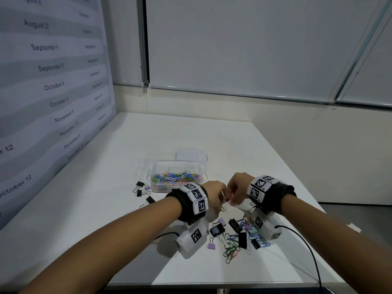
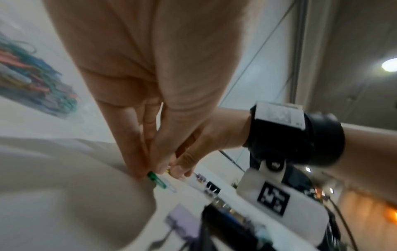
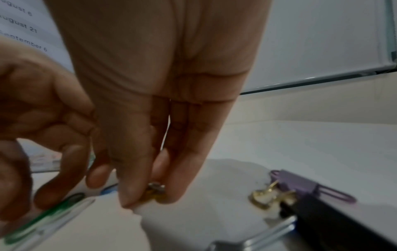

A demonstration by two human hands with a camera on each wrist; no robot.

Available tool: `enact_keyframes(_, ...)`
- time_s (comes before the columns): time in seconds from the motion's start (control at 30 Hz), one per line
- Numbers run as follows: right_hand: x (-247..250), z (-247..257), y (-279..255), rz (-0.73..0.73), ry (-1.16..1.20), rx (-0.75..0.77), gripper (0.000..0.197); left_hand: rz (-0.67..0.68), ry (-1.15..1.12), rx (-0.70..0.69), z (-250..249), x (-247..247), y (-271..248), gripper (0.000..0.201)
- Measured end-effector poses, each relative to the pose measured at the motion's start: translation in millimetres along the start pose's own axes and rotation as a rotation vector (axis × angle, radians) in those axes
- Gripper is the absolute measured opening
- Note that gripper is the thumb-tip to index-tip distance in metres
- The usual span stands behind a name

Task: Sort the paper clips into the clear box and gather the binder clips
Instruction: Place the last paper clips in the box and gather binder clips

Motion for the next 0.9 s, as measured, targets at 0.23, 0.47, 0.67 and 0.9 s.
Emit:
enact_keyframes(0.23,-0.9,0.0,-3.0,0.001,0.027,-0.004,0.02,-0.012,0.198,-0.135,-11.4,-1.0,-2.0,0.028)
enact_keyframes(0.47,-0.9,-2.1,-0.5,-0.005,-0.028,-0.024,0.011,0.012,0.238,-0.143,-10.2,2.2,-6.3,0.024)
enact_keyframes(0.67,-0.8,10.8,3.2,0.003,-0.131,-0.002,0.014,0.074,0.397,-0.06,-3.7,-7.2,-12.5,0.027)
enact_keyframes(0.9,2.9,21.6,4.0,0.012,-0.197,0.025,0.025,0.073,0.6,-0.048,6.1,-12.5,-29.5,0.03)
Point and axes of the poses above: each hand's wrist, its own y-axis towards the middle knuckle, its own x-axis out of the back of the hand, z = x × y, the point moved 7 cm from there along y, towards the middle knuckle, and after that the axes turned 3 degrees about x, right-handed, at the moved point
